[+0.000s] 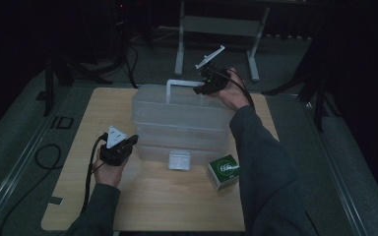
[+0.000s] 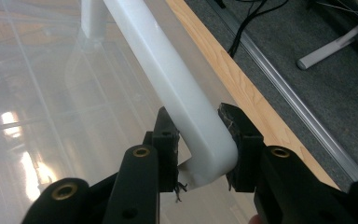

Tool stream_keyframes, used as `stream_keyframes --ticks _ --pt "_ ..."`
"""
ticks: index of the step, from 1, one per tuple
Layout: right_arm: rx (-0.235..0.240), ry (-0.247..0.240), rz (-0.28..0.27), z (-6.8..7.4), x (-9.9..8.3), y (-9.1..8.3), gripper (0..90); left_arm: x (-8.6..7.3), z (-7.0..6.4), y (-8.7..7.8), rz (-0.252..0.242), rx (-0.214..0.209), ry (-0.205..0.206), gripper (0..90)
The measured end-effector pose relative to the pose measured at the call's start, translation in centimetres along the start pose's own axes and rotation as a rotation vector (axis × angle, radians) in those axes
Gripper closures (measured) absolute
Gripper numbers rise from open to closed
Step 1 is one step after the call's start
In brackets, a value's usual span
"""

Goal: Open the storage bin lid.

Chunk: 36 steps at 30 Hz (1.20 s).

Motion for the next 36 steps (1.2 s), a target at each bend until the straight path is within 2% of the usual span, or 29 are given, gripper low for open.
stream_keyframes --ticks 2,6,9,16,24,25,26,27,29,30,32,33,35,36 --pt "0.004 0.001 -0.002 0.0 0.0 0.0 69.4 0.1 0.1 -0.1 0.0 0.009 0.0 89.8" --pt "0.009 0.003 -0.003 0.0 0.0 0.0 69.4 0.8 0.4 -0.9 -0.043 0.021 -0.03 89.8" --pt "0.011 0.004 -0.004 0.0 0.0 0.0 69.4 1.4 0.5 -1.4 -0.058 0.016 -0.023 89.8" --pt "0.014 0.004 -0.003 0.0 -0.1 0.0 69.5 3.1 0.1 -1.3 -0.052 0.009 0.008 89.9" --pt "0.011 0.013 -0.008 0.0 -0.3 -0.1 67.9 4.4 -0.1 -1.1 -0.034 0.003 0.007 90.0" --pt "0.006 0.007 -0.002 0.1 -0.4 -0.1 61.0 4.5 -0.1 -1.1 -0.036 -0.004 0.01 90.0" --pt "-0.029 -0.014 0.021 0.4 -0.6 -0.4 52.4 4.5 -0.2 -1.1 -0.034 -0.006 0.021 90.0" --pt "-0.029 -0.014 0.021 0.4 -0.6 -0.4 52.4 4.5 -0.2 -1.1 -0.034 -0.006 0.021 90.0" --pt "-0.04 -0.014 0.024 0.5 -1.0 -1.5 44.6 4.6 -0.2 -1.1 -0.037 -0.006 0.02 90.0" --pt "-0.061 -0.02 0.024 0.5 -1.1 -1.9 43.3 4.7 -0.2 -1.1 -0.037 -0.01 0.021 90.0" --pt "-0.068 -0.022 0.022 0.5 -1.3 -2.4 41.9 4.7 -0.3 -1.1 -0.039 -0.011 0.024 90.0" --pt "-0.087 -0.019 0.0 0.5 -1.8 -3.6 40.3 4.8 -0.3 -1.1 -0.038 -0.008 0.027 90.0" --pt "-0.094 -0.012 -0.015 0.5 -2.0 -4.1 40.3 4.9 -0.3 -1.1 -0.039 -0.013 0.025 90.0" --pt "-0.087 0.004 -0.04 0.6 -2.2 -4.8 40.6 4.9 -0.4 -1.1 -0.04 -0.012 0.029 90.0"
Point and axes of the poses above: each handheld gripper's, and its own axes: y roughly forward along the jaws, x roughly out of its top, z roughly to its left, the point moved 3 cm from there along y, roughly forward along the jaws, and after that the axes turned 3 degrees about -x, right-handed, at the moved point
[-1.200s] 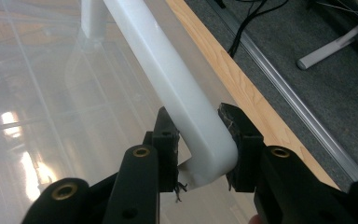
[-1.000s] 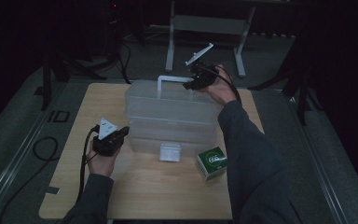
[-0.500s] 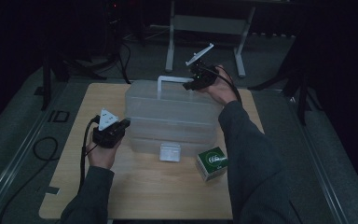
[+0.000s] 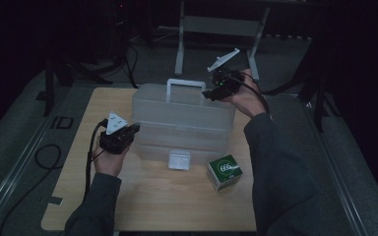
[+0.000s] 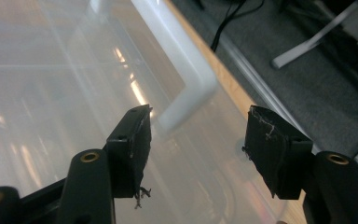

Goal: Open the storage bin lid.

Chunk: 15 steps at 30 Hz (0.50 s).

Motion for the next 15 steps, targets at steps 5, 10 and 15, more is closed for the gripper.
stream_keyframes --ticks 5,10,15 --pt "-0.032 -0.008 -0.118 1.2 -2.2 -4.4 48.6 0.3 0.1 0.0 -0.006 -0.001 0.0 90.0" --pt "-0.048 -0.023 -0.183 2.8 -4.7 -6.6 55.1 0.6 0.2 0.1 -0.008 -0.002 -0.002 90.0" --pt "-0.059 -0.018 -0.226 4.9 -8.5 -8.1 65.8 0.9 0.0 0.1 -0.01 -0.009 0.007 90.0"
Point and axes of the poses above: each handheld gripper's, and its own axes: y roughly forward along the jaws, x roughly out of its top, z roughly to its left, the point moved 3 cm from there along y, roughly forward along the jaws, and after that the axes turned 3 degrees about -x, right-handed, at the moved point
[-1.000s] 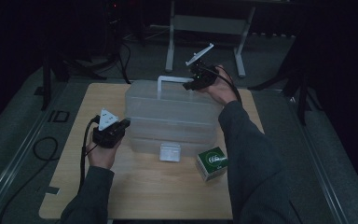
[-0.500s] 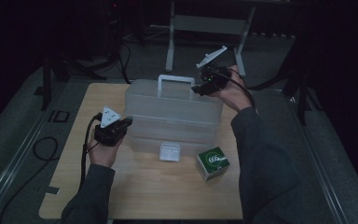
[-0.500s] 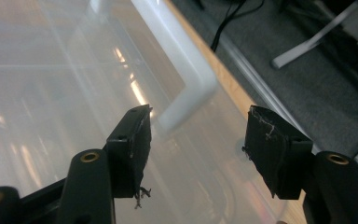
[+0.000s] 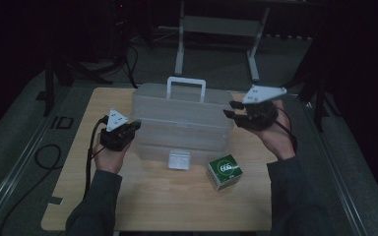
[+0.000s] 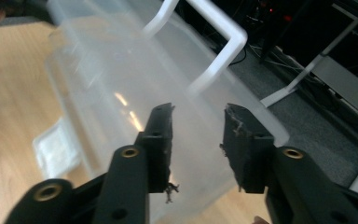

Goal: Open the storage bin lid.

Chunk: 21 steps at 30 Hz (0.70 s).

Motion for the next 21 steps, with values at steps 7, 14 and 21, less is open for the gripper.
stream_keyframes --ticks 7,14,21 --pt "0.008 0.029 0.035 2.9 -5.3 -0.2 82.1 0.6 -0.1 0.1 -0.011 -0.004 0.006 90.0" --pt "0.014 0.11 0.096 4.5 -9.6 2.7 89.9 1.5 0.0 0.2 -0.017 -0.007 0.008 90.0" --pt "0.002 0.143 0.115 5.2 -11.3 4.2 90.0 2.1 0.2 0.3 -0.015 -0.009 0.02 90.0"
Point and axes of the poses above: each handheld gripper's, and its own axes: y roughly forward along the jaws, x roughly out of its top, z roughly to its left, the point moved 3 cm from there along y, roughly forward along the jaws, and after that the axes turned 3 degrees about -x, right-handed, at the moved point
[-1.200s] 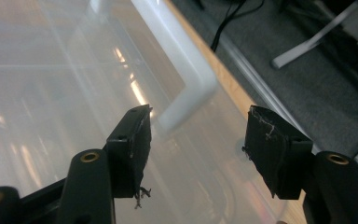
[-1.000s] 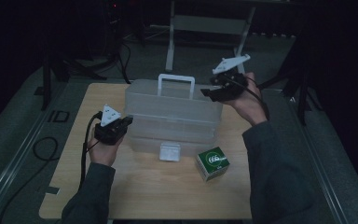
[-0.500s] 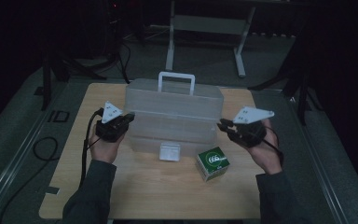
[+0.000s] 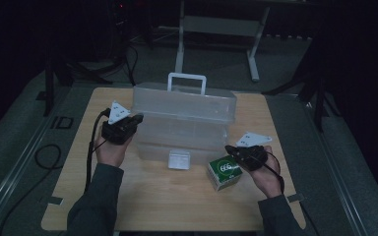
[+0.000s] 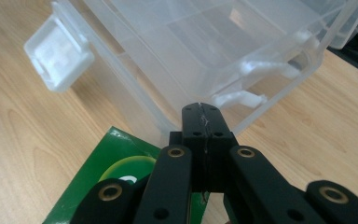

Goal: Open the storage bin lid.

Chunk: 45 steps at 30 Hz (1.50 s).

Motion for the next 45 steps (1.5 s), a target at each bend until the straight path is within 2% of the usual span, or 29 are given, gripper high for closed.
stream_keyframes --ticks 3,10,29,45 --pt "-0.001 0.021 -0.003 -0.1 -0.3 0.3 90.0 0.3 0.0 0.1 -0.001 0.0 0.005 90.0" --pt "-0.003 0.028 -0.005 -0.1 -0.8 0.3 90.0 1.2 0.1 0.3 -0.004 0.001 0.018 90.0" --pt "-0.006 0.061 -0.045 0.0 -0.4 0.8 90.0 3.2 0.9 1.1 -0.018 0.01 0.022 90.0" --pt "-0.025 0.083 -0.079 -0.1 -0.6 1.0 90.0 4.1 1.4 1.6 -0.021 0.016 0.026 90.0"
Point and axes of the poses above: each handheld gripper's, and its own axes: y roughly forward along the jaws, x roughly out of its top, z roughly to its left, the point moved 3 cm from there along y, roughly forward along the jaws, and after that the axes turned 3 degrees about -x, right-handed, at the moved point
